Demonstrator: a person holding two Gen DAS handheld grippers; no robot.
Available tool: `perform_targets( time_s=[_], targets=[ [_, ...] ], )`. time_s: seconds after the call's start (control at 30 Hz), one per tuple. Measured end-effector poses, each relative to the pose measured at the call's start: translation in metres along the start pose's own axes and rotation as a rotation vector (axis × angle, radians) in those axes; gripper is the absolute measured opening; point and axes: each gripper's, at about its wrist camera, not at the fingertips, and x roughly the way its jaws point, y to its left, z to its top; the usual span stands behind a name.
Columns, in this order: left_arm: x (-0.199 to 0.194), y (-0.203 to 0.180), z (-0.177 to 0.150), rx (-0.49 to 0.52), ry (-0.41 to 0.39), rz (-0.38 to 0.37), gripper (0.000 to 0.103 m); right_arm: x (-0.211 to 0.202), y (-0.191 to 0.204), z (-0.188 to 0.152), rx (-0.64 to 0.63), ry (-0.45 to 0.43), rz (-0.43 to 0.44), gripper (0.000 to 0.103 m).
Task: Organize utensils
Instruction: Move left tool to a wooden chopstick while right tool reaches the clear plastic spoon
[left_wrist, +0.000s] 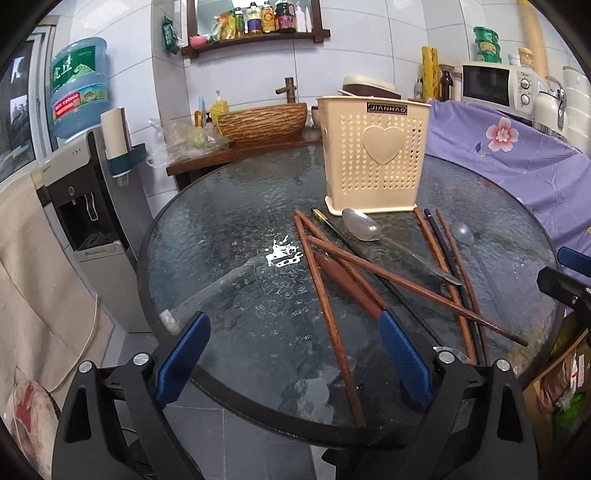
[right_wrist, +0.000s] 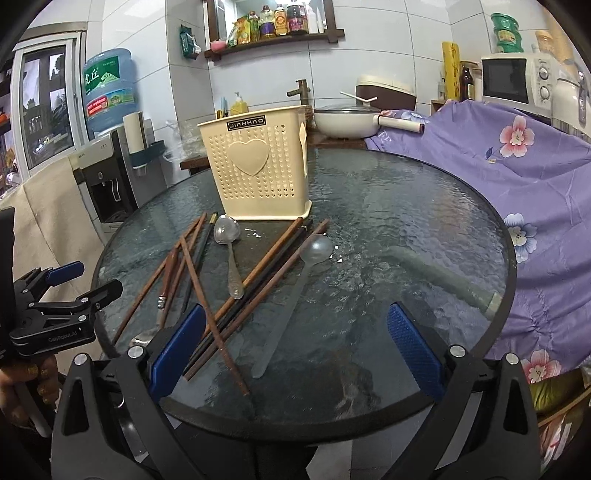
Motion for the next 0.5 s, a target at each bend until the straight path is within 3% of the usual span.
perform_targets(
  time_s=[0.5],
  targets=[
    [0.044, 0.023, 0.031, -0.024, 0.102, -0.079, 0.069, 0.076, -0.006, 0.029, -0.057, 0.216, -0.052, 0.063]
  ],
)
